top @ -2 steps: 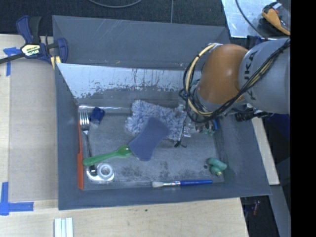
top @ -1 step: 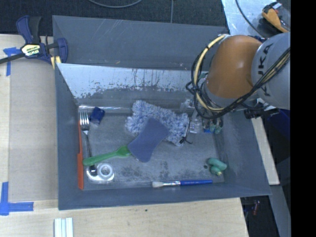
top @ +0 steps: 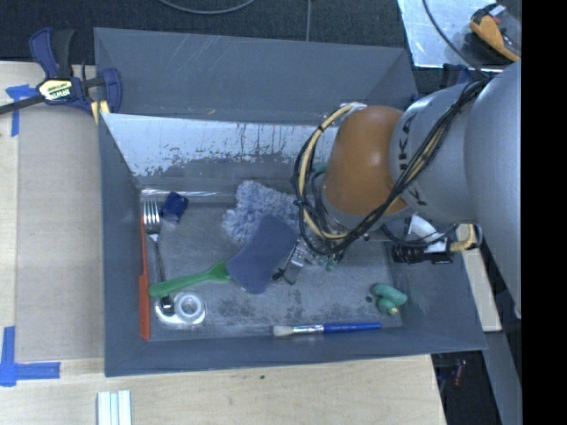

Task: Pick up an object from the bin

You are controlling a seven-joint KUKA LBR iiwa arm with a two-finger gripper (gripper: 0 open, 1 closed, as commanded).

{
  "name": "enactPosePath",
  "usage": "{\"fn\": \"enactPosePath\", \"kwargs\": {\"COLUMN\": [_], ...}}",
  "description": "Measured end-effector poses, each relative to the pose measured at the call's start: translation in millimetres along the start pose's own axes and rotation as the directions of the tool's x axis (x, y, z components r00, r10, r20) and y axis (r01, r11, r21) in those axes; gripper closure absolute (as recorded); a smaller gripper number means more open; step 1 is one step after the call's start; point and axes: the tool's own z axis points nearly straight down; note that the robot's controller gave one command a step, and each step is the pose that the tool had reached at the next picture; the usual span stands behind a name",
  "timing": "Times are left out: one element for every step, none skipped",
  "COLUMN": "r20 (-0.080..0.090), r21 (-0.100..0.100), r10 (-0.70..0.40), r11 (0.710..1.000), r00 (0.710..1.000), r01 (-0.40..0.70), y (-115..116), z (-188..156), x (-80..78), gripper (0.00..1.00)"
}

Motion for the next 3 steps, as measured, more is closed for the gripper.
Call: {"fn": "enactPosePath", "kwargs": {"r20": [0.025, 0.007, 0.007], "r21": [-0.006, -0.006, -0.006], "r10": [-0.101, 0.230, 0.229], "r11": [0.995, 0.973, 0.973], "r00": [0.995, 0.973, 0.973], "r01": [0.101, -0.230, -0.229], "y": [-24.9, 58.6, 58.5], "z": [27.3, 26.3, 26.0], "x": [-17.2, -48.0, -47.9], "gripper": [0.00, 1.00, 1.00]}}
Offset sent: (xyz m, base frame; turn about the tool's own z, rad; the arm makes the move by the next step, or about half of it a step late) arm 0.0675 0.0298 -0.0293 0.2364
